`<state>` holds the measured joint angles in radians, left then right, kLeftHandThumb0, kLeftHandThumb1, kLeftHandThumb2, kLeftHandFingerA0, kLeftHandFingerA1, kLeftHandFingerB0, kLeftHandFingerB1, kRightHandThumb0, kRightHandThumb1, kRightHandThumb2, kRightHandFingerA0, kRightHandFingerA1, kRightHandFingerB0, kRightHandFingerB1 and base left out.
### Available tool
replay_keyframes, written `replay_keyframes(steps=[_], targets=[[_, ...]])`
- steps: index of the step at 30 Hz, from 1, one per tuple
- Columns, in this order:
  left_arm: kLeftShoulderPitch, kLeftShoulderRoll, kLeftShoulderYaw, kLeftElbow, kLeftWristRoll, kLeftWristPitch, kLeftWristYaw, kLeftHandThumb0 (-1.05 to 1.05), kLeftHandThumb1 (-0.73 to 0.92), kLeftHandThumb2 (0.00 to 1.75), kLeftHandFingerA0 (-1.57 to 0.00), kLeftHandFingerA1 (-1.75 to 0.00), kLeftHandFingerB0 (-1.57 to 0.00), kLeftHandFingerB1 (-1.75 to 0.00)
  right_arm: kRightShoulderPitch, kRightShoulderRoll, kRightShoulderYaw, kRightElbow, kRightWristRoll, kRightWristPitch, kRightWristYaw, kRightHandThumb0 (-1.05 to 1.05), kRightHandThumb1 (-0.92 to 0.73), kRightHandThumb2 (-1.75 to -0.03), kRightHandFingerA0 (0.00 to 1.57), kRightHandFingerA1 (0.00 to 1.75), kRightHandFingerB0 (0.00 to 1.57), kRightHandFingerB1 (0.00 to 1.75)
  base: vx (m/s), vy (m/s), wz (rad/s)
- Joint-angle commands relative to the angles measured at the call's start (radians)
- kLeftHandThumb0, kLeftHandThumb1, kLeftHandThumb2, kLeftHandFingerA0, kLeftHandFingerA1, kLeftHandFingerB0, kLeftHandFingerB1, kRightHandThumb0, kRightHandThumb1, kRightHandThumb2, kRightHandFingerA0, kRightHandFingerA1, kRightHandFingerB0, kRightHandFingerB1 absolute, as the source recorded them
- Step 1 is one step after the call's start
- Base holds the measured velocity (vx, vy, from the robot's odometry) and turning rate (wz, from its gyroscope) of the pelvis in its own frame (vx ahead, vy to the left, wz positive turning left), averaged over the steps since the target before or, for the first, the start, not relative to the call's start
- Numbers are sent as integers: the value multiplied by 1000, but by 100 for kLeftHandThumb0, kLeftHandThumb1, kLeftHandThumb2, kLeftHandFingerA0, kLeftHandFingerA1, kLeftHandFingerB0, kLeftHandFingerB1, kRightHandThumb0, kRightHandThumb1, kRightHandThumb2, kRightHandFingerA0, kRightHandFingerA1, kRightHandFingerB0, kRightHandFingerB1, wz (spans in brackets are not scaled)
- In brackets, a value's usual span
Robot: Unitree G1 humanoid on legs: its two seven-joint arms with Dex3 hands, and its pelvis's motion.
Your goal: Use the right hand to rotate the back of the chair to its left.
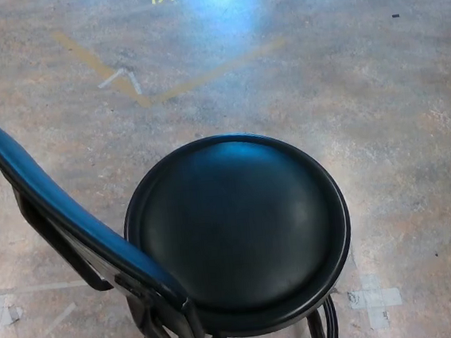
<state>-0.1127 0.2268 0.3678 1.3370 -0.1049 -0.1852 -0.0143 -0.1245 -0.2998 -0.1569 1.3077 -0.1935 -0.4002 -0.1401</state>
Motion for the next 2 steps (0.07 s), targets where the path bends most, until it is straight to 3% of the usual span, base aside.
replay_keyframes(steps=[1, 2], targets=[[4, -1, 9, -1, -8, -15, -15, -59, 83, 65, -52, -50, -41, -40, 1, 7, -24, 6, 46, 1, 1, -67, -71, -101, 4, 41, 2, 36, 0, 0, 0], [4, -1, 9, -1, -8, -15, -15, -59, 83, 65, -52, -50, -41, -40, 1, 7, -24, 6, 46, 1, 1, -67, -71, -101, 4, 41, 2, 36, 0, 0, 0]])
